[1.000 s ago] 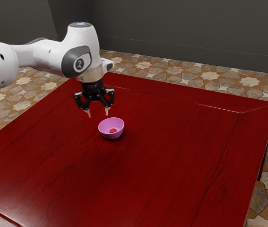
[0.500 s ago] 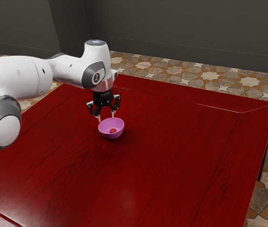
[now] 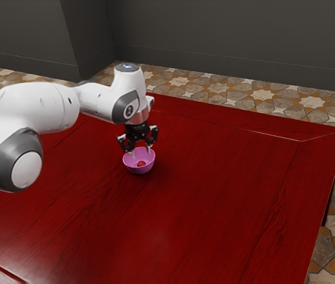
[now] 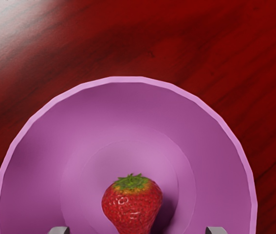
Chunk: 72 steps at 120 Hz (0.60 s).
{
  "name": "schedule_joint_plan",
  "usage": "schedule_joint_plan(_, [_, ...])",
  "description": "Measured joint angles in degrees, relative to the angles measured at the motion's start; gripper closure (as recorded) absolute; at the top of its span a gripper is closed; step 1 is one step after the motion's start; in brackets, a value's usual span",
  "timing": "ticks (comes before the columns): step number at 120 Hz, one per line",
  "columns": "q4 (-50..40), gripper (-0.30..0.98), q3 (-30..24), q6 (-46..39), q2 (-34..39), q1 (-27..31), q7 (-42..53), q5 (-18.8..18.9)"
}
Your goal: Take strawberry from the bowl
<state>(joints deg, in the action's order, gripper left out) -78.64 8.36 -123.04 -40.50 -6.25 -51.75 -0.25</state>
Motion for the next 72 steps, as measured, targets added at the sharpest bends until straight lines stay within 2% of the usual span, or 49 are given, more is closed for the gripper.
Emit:
schedule_joint_plan(12, [0.0,0.36,0.0,-1.1,-0.8,0.2,0.1,-0.1])
schedule_joint_plan(45, [-0.1,0.36,0.5,-3.1,-2.0,1.3,-0.3,-4.0])
schedule_joint_plan(72, [-0.1,0.36,0.5,-4.6,-3.5,1.5,-0.3,-4.9])
